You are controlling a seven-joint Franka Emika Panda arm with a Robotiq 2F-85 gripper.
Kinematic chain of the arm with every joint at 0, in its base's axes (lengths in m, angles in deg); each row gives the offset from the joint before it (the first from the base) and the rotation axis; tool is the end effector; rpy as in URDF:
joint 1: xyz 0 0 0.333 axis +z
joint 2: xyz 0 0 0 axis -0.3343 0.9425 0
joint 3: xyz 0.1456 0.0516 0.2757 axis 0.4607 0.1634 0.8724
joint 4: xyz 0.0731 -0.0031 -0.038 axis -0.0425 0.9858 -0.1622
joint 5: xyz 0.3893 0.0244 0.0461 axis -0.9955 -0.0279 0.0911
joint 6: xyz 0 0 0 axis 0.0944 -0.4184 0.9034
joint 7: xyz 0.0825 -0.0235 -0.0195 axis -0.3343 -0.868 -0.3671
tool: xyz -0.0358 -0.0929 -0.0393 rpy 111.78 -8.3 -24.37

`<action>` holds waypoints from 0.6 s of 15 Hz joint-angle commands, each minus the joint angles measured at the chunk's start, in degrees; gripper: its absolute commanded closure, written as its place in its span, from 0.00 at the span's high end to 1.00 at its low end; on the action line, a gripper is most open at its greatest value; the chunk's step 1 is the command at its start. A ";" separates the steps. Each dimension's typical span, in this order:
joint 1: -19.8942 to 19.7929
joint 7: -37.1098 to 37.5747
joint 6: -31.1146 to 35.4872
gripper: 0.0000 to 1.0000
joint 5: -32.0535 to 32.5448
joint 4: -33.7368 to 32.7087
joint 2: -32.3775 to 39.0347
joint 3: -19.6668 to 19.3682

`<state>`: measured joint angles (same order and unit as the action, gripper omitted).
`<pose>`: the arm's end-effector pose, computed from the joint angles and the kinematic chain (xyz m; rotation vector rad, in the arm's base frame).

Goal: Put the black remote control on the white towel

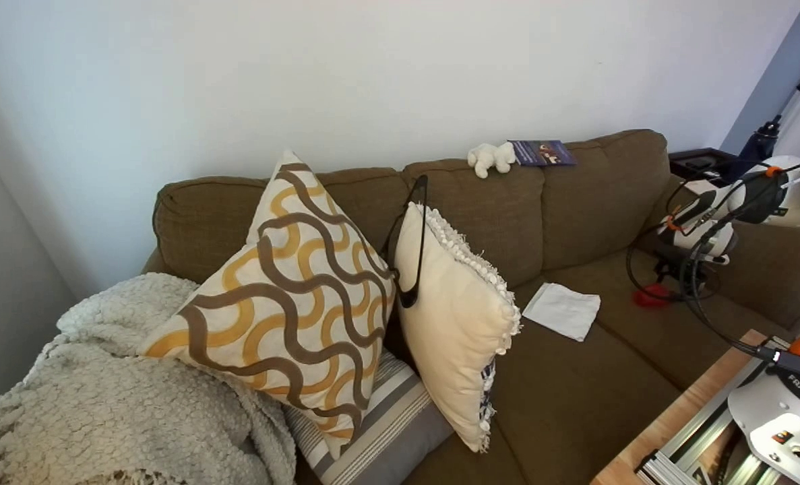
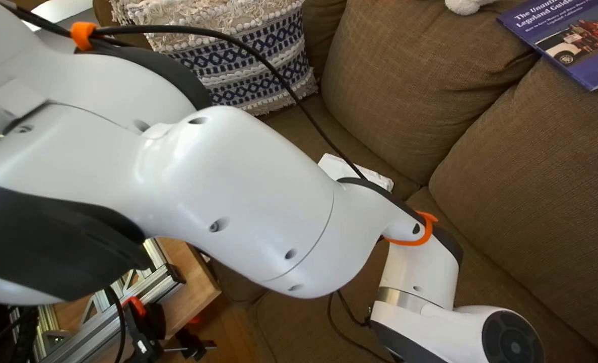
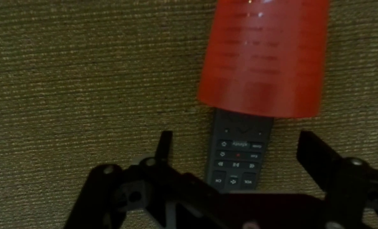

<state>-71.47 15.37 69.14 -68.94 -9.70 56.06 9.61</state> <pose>0.3678 -0.6018 -0.0850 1.9760 -2.4134 -0.0546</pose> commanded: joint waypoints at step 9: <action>0.11 -0.02 2.68 0.95 -3.16 4.12 0.00 -0.08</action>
<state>-71.39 15.47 69.83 -70.15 -7.03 56.06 9.83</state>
